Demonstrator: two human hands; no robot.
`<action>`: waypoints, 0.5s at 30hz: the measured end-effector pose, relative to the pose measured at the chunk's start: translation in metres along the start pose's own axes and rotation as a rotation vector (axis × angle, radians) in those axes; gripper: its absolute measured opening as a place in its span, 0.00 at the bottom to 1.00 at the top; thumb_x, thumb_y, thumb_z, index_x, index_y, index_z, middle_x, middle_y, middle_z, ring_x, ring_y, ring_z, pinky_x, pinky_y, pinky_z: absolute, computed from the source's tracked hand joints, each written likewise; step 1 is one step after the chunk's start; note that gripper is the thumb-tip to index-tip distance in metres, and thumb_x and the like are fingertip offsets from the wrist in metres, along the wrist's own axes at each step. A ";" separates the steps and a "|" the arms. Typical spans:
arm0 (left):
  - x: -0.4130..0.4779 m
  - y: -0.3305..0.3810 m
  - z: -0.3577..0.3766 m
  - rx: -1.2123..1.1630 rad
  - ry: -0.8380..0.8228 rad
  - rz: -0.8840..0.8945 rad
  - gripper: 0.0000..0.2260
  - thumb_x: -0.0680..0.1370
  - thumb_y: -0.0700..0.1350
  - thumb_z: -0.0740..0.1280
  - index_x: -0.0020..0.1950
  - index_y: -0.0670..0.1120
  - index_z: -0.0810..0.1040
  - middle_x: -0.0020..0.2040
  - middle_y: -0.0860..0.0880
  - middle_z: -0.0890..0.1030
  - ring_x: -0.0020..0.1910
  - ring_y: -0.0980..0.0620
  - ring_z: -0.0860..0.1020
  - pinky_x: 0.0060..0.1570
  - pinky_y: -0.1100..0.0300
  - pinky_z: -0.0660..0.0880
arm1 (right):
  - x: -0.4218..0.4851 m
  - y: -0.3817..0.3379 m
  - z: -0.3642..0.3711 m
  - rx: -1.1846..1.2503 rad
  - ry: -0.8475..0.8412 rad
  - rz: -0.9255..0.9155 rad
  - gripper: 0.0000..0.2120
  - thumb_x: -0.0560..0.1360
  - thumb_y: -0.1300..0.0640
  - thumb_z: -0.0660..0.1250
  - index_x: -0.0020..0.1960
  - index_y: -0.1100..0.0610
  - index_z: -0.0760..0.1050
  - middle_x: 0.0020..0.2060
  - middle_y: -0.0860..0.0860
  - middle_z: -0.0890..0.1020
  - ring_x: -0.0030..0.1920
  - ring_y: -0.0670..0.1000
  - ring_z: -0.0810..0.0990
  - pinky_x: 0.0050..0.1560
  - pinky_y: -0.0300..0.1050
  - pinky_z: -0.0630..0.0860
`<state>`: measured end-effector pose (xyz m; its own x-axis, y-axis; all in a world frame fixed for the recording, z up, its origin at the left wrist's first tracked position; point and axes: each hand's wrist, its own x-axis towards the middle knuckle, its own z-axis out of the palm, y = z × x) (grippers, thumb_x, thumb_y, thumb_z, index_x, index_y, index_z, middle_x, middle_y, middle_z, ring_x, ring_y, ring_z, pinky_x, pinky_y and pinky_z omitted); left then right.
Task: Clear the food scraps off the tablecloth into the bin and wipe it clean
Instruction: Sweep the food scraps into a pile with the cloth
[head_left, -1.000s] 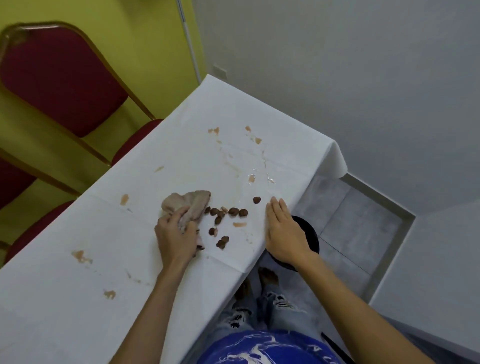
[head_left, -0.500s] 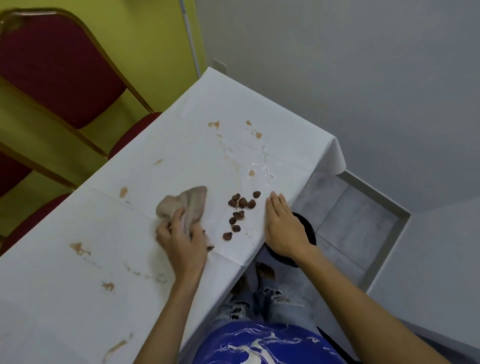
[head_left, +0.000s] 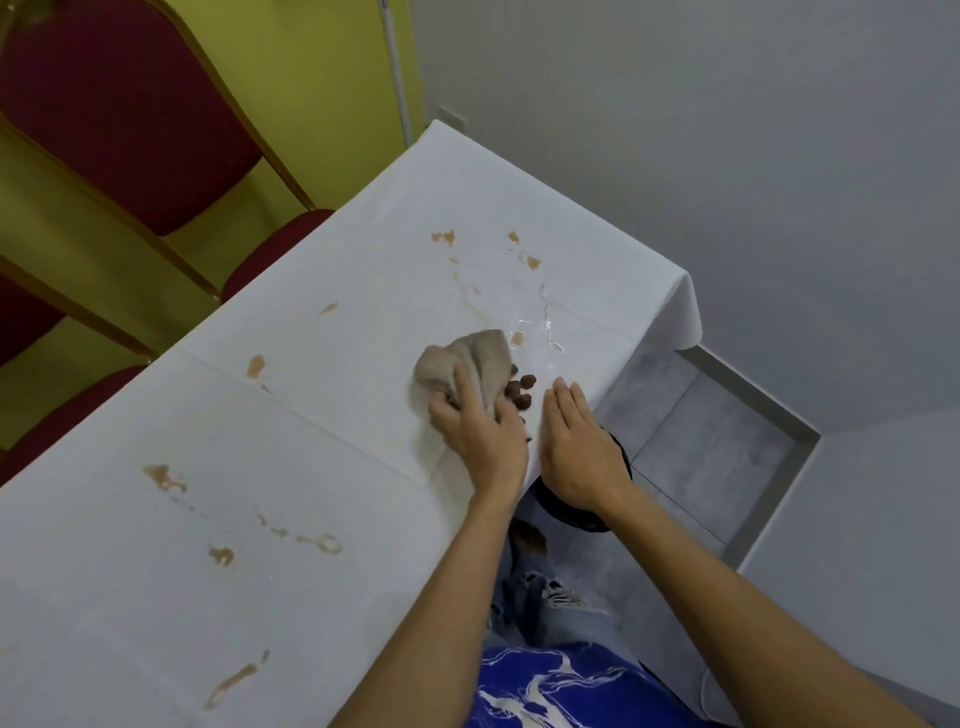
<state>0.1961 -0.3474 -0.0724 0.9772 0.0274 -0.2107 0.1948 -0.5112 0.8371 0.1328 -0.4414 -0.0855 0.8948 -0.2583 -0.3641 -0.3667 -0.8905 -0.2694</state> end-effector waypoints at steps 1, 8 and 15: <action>0.003 0.005 0.003 -0.002 0.001 0.005 0.30 0.76 0.38 0.67 0.77 0.48 0.65 0.68 0.39 0.63 0.67 0.41 0.64 0.68 0.46 0.69 | 0.000 0.001 -0.001 -0.002 -0.001 0.002 0.32 0.82 0.57 0.53 0.80 0.63 0.42 0.80 0.57 0.41 0.79 0.56 0.39 0.76 0.51 0.61; 0.026 -0.018 -0.039 0.049 0.126 0.001 0.30 0.76 0.37 0.66 0.77 0.46 0.66 0.69 0.37 0.62 0.69 0.40 0.62 0.70 0.46 0.66 | -0.001 -0.001 -0.006 0.012 -0.022 0.011 0.32 0.83 0.57 0.53 0.80 0.62 0.41 0.80 0.55 0.40 0.79 0.54 0.38 0.78 0.51 0.55; 0.031 -0.024 -0.038 0.113 0.016 0.021 0.29 0.74 0.36 0.66 0.75 0.50 0.68 0.68 0.39 0.64 0.66 0.41 0.64 0.69 0.46 0.66 | -0.001 -0.005 -0.006 -0.004 -0.042 0.034 0.32 0.83 0.57 0.52 0.80 0.62 0.39 0.79 0.56 0.39 0.79 0.55 0.37 0.77 0.51 0.56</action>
<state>0.2244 -0.3012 -0.0800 0.9824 0.0288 -0.1847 0.1642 -0.6051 0.7790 0.1356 -0.4395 -0.0785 0.8705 -0.2722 -0.4100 -0.3952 -0.8831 -0.2530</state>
